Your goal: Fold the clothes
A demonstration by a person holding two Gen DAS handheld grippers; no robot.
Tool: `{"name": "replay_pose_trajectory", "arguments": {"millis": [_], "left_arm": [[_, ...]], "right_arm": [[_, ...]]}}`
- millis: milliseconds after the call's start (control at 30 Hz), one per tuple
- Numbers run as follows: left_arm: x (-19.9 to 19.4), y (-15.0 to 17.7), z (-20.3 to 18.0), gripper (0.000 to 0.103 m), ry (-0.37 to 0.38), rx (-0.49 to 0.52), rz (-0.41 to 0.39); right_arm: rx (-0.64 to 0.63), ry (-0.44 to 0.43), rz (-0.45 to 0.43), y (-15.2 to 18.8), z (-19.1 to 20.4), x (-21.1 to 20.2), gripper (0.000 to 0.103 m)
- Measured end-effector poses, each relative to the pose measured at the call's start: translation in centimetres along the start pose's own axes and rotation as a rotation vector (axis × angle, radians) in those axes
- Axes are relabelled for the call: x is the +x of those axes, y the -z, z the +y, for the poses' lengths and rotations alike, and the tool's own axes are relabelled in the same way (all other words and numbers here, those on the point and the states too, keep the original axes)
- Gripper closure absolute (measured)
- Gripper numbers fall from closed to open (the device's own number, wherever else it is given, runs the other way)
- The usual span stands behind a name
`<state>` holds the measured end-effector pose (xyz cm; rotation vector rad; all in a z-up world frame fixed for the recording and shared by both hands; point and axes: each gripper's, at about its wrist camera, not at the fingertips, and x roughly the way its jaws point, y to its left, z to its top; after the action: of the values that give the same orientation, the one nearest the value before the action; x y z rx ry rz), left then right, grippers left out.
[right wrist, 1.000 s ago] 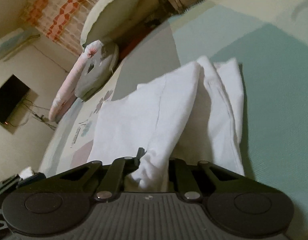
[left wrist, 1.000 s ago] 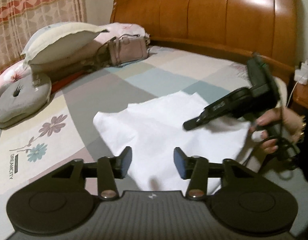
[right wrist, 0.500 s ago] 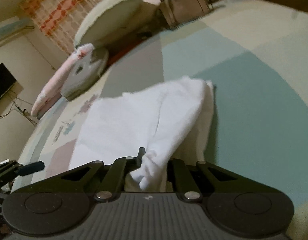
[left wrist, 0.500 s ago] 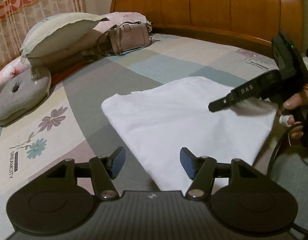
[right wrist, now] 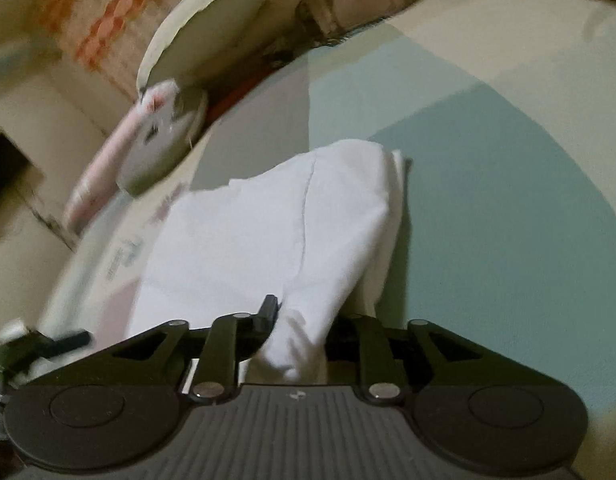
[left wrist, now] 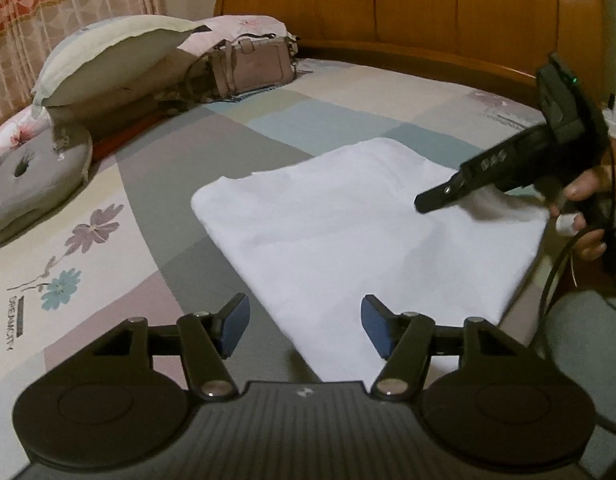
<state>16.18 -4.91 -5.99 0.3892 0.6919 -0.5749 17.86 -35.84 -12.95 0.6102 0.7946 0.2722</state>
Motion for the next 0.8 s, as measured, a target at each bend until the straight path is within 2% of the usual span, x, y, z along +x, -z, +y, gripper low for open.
{"name": "replay_pose_trajectory", "arguments": {"millis": [67,133,233,300,333,367,467,500,600,667,800], "left_arm": [[0.0,0.1,-0.4,0.04,0.014,0.018,0.005],[-0.2,0.2,-1.0,0.04,0.04,0.037,0.003],[-0.7,0.7,-2.2,0.04,0.1,0.082,-0.001],[-1.1,1.4,-3.1,0.04,0.137,0.12,0.008],[-1.1,1.8,-3.5,0.04,0.151,0.134,0.017],[-1.1,2.3,-4.0,0.04,0.165,0.148,0.025],[-0.7,3.4,-4.8,0.04,0.181,0.15,0.072],[-0.3,3.7,-5.0,0.04,0.179,0.138,0.094],[-0.9,4.1,-4.9,0.039,0.191,0.121,0.114],[-1.9,3.9,-4.2,0.036,0.21,0.112,0.099],[-2.8,2.5,-2.4,0.036,0.197,0.062,0.028]], "right_arm": [[0.017,0.007,-0.02,0.5,-0.2,-1.3,0.073],[0.001,0.049,-0.051,1.2,0.3,-2.8,0.067],[-0.122,0.146,-0.12,2.1,2.6,-5.4,0.057],[-0.212,0.203,-0.168,2.7,4.3,-7.0,0.056],[-0.255,0.225,-0.189,3.0,5.0,-7.8,0.053],[-0.283,0.208,-0.198,3.1,5.6,-8.2,0.052],[-0.327,0.102,-0.165,3.7,6.7,-7.7,0.046],[-0.333,0.098,-0.137,4.0,6.9,-6.8,0.046],[-0.343,0.159,-0.04,5.3,6.0,-4.4,0.046],[-0.35,0.202,0.007,6.2,5.2,-3.4,0.047],[-0.361,0.2,-0.001,6.5,4.9,-4.1,0.047]]}}
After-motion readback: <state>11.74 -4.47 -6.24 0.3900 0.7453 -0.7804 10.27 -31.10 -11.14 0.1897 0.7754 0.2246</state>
